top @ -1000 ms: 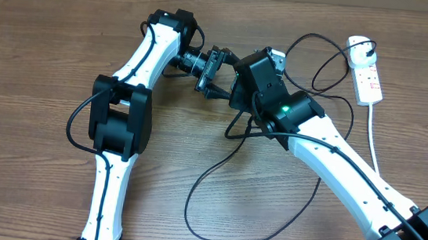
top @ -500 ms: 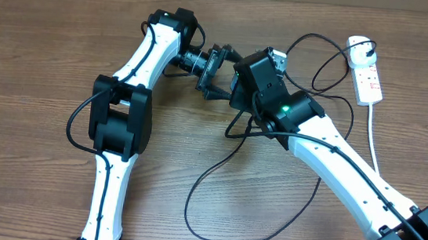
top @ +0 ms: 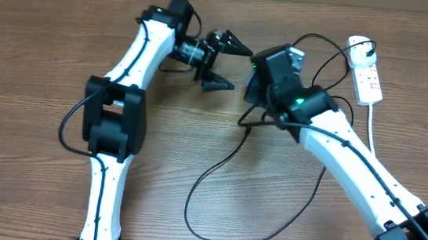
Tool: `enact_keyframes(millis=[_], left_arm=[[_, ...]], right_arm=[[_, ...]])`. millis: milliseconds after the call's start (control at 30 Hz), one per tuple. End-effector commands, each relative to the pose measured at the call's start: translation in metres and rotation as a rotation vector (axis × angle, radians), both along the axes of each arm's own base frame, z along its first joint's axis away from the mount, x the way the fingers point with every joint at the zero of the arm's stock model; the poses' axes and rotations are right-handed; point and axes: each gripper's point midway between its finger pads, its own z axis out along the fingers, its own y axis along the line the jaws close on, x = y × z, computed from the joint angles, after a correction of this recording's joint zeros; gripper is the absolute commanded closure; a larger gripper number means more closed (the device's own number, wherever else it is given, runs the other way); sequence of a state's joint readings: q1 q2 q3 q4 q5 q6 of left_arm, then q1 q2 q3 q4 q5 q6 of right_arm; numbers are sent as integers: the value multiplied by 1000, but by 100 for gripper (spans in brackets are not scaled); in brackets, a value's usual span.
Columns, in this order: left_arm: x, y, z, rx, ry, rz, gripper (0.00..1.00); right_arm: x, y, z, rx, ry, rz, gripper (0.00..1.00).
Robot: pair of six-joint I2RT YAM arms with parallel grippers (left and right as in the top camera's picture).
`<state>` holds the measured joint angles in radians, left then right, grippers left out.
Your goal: Plug charger to phone and switch on socket
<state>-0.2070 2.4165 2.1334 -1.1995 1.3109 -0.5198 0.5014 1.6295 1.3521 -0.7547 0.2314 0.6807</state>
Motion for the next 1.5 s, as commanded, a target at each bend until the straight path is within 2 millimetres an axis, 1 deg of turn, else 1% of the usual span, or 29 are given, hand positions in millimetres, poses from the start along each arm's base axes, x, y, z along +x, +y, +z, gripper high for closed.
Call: enact_keyframes(millis=[0,133,233,267,333,400,433,567,667,767,900,967,1033,1100,1167,1233,1300,1400,1467], left_arm=[[2,29,74,77,-338,34,0],[-14,49,118,201,-544,50,0],[-34,70,146,370,-661,78,0],[-44,81,157,446,-694,99,0],[-62,98,175,545,-742,133,0],[-80,111,191,612,-780,161,0],[-96,121,202,656,-803,181,0],[-136,142,224,748,-845,223,0],[-164,149,232,767,-846,227,0],[-195,157,236,791,-841,217,0],[-214,161,243,792,-883,237,0],[-229,164,245,787,-901,248,0],[-245,167,239,790,-891,252,0],[-264,170,219,798,-854,238,0],[-270,171,207,797,-834,248,0],[-268,170,200,788,-823,281,0],[-259,169,194,774,-830,325,0],[-240,166,181,759,-817,371,0],[-224,164,169,749,-785,403,0]], right_arm=[[8,-13,35,94,-61,-21,96],[10,-15,37,172,-37,-6,96],[10,-18,37,230,-13,5,96],[11,-18,38,255,-4,11,96],[12,-19,39,302,8,23,96],[12,-18,42,353,18,39,96],[13,-18,44,390,24,52,96],[12,-18,48,448,38,74,96],[10,-14,49,469,46,90,96],[8,-10,50,486,55,105,96],[7,-8,51,499,59,116,96],[7,-8,51,498,59,117,96],[7,-8,51,498,59,117,96],[6,-8,51,497,60,119,96],[7,-6,52,505,55,125,96],[8,-1,57,532,45,146,96],[8,5,63,575,41,167,96],[5,14,70,642,58,179,96],[4,18,73,676,67,186,96]])
